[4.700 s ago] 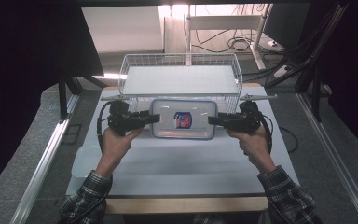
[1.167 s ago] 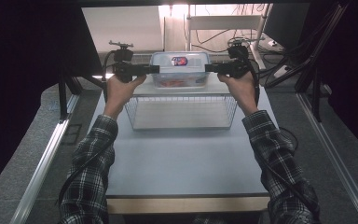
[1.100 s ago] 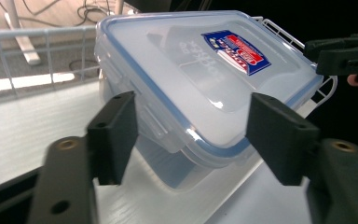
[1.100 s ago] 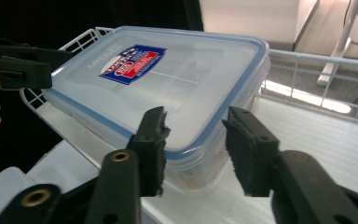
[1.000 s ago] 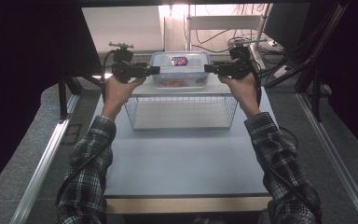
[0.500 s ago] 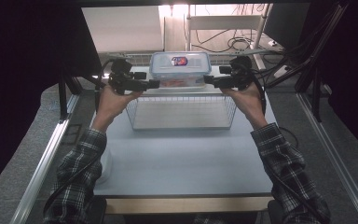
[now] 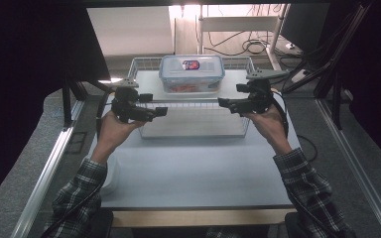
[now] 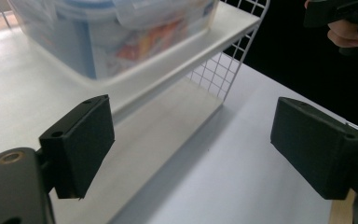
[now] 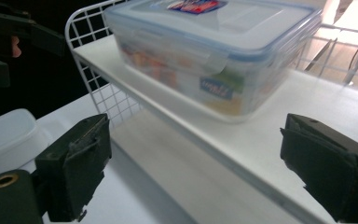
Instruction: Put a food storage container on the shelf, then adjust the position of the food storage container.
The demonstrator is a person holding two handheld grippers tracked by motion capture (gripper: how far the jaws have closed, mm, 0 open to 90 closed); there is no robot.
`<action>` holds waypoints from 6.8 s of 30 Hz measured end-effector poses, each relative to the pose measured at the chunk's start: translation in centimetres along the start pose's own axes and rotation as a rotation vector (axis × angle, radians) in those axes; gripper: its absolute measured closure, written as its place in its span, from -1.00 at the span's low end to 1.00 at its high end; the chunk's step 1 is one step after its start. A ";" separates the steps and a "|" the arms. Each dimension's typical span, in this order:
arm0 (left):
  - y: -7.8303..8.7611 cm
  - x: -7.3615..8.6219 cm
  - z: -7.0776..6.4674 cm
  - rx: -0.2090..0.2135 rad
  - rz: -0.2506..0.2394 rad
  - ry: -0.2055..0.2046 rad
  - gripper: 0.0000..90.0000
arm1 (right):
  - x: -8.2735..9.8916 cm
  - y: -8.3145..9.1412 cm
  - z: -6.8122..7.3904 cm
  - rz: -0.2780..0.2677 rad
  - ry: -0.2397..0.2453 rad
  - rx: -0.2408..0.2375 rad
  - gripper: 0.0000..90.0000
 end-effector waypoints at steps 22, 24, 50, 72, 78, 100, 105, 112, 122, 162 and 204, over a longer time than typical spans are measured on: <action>2.0 6.4 -3.4 -0.013 -0.031 -0.002 -0.88 | 5.5 1.8 2.8 0.010 0.041 -0.038 -0.95; 2.0 6.8 -3.5 -0.014 -0.032 -0.002 -0.89 | 5.9 2.1 2.9 0.006 0.034 -0.045 -0.95; 2.0 13.3 -6.5 -0.039 -0.038 -0.048 -0.93 | 11.0 4.3 5.6 0.056 0.067 -0.039 -0.94; 1.1 17.2 -7.2 -0.085 0.127 -0.059 -0.93 | 18.2 6.8 5.1 0.148 0.042 0.013 -0.96; 2.9 16.2 -5.8 -0.145 0.118 -0.078 -0.40 | 18.3 6.8 4.6 0.141 0.036 0.031 -0.95; 14.4 16.9 3.8 -0.560 0.086 0.033 1.00 | 19.3 6.2 4.6 0.182 0.044 0.024 -0.92; 16.1 17.5 4.6 -0.619 0.083 0.028 1.00 | 19.5 6.1 4.8 0.194 0.063 0.014 -0.92; 19.1 19.2 5.7 -0.728 0.107 0.074 1.00 | 19.4 6.0 4.9 0.195 0.070 0.012 -0.92; 20.3 22.4 6.4 -0.789 0.206 0.170 1.00 | 19.6 5.9 5.1 0.210 0.080 0.011 -0.92; 10.2 20.7 -0.3 -0.519 0.228 0.097 1.00 | 19.9 5.7 5.2 0.232 0.087 0.014 -0.92; 0.9 20.0 1.0 -0.388 0.308 0.020 0.97 | 19.9 4.9 4.3 0.247 -0.081 0.018 -0.60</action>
Point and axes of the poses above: each handheld gripper's, and its own axes: y roughly backward along the jaws, x roughly out of its underside, z roughly to its left, the point moved 7 cm from there along -y, roughly forward along the jaws, and after that the axes turned 12 degrees about -z, right-handed, at the moved point
